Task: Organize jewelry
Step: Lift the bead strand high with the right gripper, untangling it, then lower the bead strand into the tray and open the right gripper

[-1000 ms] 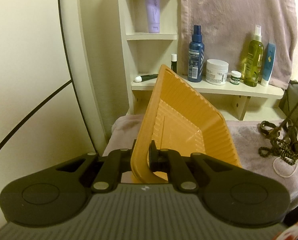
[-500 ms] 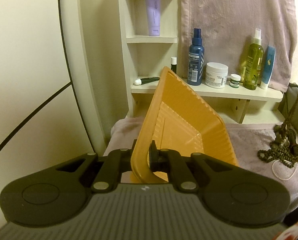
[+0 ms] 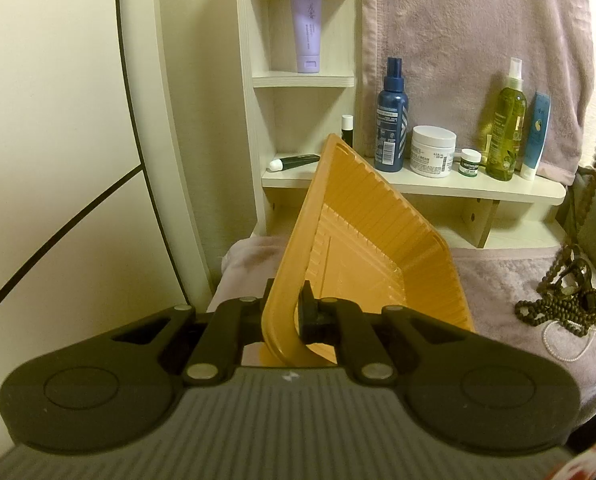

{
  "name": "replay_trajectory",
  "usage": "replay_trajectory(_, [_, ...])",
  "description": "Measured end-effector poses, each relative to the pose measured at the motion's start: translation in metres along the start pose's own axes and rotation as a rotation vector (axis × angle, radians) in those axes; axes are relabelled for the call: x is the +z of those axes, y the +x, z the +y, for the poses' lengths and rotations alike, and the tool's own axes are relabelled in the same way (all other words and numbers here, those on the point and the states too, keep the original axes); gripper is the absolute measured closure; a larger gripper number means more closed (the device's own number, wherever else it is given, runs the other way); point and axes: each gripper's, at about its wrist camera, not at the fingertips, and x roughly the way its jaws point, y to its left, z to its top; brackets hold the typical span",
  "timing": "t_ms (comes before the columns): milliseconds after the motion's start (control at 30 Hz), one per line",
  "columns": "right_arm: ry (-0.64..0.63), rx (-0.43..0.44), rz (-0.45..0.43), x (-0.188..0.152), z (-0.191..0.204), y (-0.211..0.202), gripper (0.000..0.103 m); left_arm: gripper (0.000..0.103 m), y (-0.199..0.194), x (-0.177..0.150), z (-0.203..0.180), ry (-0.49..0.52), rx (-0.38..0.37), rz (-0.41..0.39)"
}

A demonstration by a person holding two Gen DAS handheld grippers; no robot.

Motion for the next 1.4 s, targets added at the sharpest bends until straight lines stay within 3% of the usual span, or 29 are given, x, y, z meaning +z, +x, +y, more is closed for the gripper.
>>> replay_trajectory(600, [-0.023,0.264,0.061,-0.003,0.081,0.042,0.097,0.095,-0.001,0.000,0.002,-0.009,-0.004,0.004])
replay_trajectory(1067, [0.032,0.340,0.351,-0.084,0.095,0.113,0.097,0.095,0.002,-0.001,0.007,-0.027,-0.012,0.011])
replay_trajectory(1400, [-0.001,0.464,0.541,-0.127,0.093,0.118,0.096,0.095,0.006,-0.001,0.011,-0.046,-0.012,0.021])
